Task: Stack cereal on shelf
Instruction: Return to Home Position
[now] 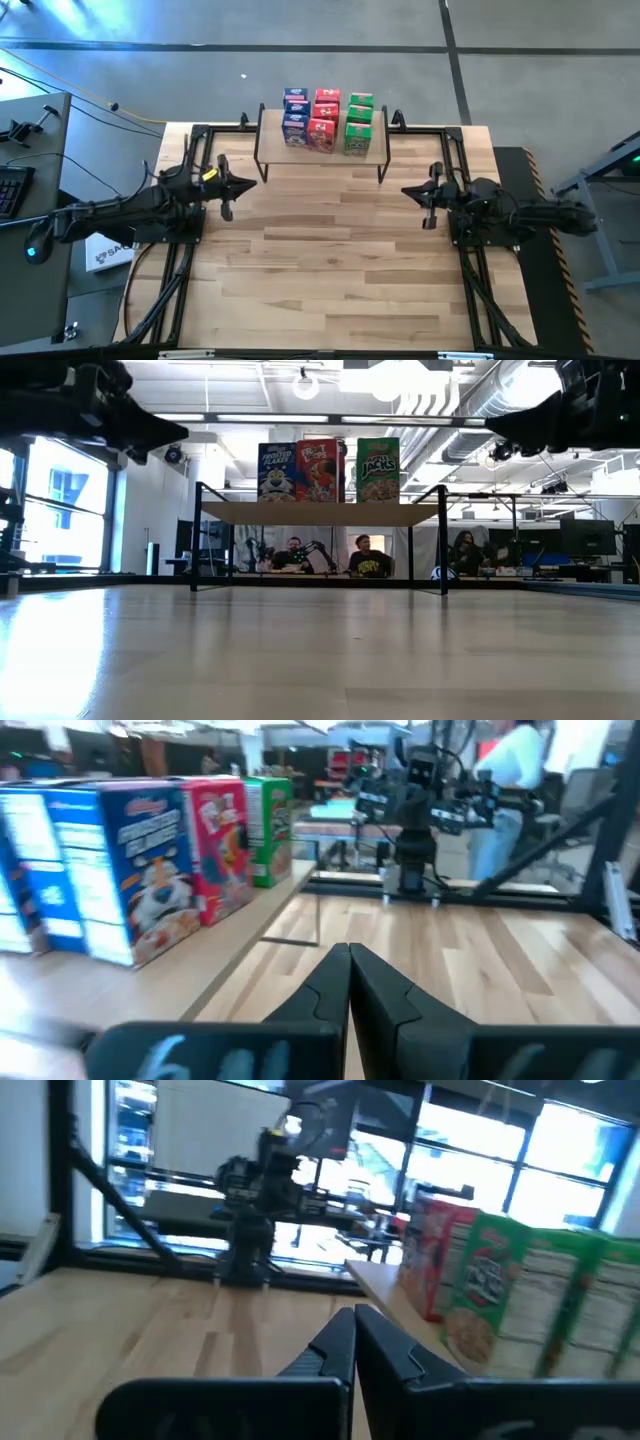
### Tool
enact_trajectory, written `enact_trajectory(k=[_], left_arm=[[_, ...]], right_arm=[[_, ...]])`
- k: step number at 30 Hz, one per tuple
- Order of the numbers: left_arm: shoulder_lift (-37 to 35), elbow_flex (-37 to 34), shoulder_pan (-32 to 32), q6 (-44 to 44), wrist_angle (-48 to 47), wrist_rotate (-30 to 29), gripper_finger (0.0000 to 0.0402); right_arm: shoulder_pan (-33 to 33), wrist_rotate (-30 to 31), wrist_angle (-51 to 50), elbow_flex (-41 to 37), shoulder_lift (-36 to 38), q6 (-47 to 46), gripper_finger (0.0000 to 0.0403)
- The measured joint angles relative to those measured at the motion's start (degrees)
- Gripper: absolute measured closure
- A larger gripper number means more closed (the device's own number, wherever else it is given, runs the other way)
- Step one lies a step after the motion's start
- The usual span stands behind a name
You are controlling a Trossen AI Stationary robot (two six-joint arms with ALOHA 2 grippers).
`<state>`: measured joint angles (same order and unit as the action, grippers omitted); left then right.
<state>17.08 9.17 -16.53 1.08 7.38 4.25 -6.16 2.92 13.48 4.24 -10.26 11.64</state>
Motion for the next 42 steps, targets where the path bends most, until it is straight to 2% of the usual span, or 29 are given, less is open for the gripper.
enact_trajectory(k=[2, 7, 11, 14, 17, 27, 34, 42], left_arm=[[-3.05, -1.99, 0.00, 0.03, 0.18, -0.88, 0.0401], [-11.16, -7.24, 0.00, -0.92, 0.25, -2.85, 0.0401], [-17.05, -8.50, 0.00, -1.76, -3.92, -3.94, 0.0401], [-16.86, -8.50, 0.00, -1.96, -4.74, -3.92, 0.0401], [-16.92, -8.47, 0.00, -2.60, -6.20, -5.61, 0.0401], [-16.87, -8.48, 0.00, -2.68, -6.64, -6.54, 0.0401], [-16.22, -8.48, 0.00, -1.45, -6.69, -6.51, 0.0401], [-12.02, -8.48, 0.00, 2.20, -6.71, -6.48, 0.0401]], right_arm=[[-0.62, 1.54, -2.91, -0.33, 3.05, -0.06, 0.0403], [-3.36, 0.94, -8.96, -0.39, 9.98, -1.57, 0.0403], [-5.47, -0.16, -10.68, -0.41, 9.93, -1.73, 0.0403], [-7.10, -0.80, -10.59, -0.79, 10.25, -2.52, 0.0403], [-8.73, -2.18, -6.17, -3.44, 10.25, -2.99, 0.0403], [-13.19, -3.61, -5.87, -3.69, 10.10, -6.88, 0.0403], [-14.23, 1.67, -11.72, -3.69, 10.05, -9.32, 0.0403], [-14.22, 1.54, -11.77, -3.71, 8.74, -15.09, 0.0403]])
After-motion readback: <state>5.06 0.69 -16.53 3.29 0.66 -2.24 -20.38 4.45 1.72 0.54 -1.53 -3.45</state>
